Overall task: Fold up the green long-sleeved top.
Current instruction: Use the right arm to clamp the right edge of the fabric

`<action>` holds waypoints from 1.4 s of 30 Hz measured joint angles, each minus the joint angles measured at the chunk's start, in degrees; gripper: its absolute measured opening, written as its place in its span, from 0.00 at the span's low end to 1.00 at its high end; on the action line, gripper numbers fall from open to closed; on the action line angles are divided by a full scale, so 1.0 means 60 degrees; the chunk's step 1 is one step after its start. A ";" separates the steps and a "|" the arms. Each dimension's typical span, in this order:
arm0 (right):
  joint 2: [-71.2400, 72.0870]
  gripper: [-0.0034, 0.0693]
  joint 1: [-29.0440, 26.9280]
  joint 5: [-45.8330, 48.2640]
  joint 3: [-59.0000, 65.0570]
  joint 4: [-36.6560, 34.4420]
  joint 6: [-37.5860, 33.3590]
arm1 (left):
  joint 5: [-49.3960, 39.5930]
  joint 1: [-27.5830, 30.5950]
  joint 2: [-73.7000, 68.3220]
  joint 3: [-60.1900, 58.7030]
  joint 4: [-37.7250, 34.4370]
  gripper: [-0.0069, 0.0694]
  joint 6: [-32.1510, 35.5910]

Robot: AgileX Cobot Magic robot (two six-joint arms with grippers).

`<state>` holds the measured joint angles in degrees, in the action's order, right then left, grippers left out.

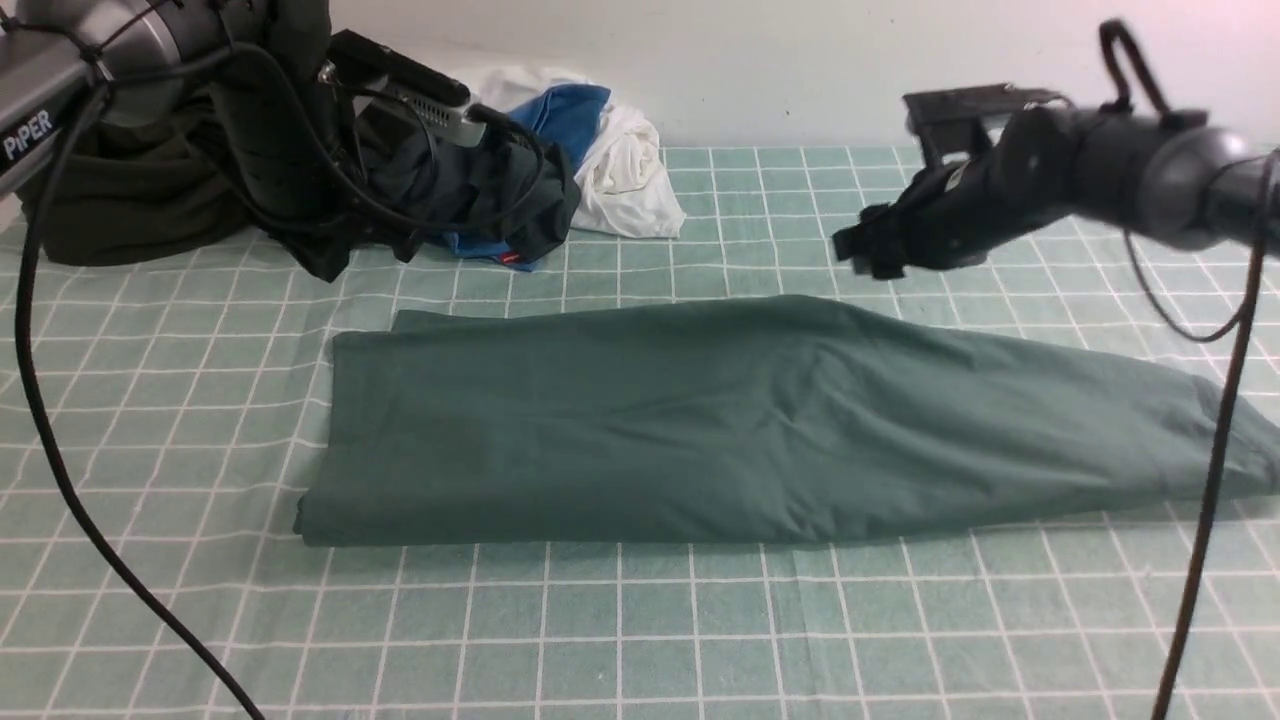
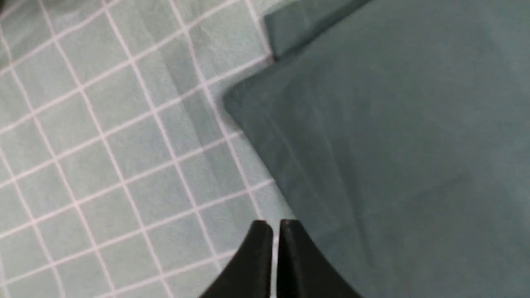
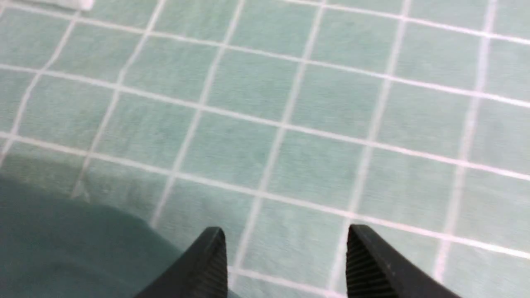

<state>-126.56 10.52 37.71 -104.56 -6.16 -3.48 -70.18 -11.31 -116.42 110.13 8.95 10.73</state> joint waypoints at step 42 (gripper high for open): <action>0.2149 0.73 -0.4734 0.1433 0.4885 0.0261 0.0491 | 0.2856 -0.0594 0.0471 -0.5681 -0.1492 0.09 0.0702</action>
<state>-113.66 -17.89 46.31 -75.25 -4.59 -0.54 -53.04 -14.87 -113.60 76.04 0.00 14.94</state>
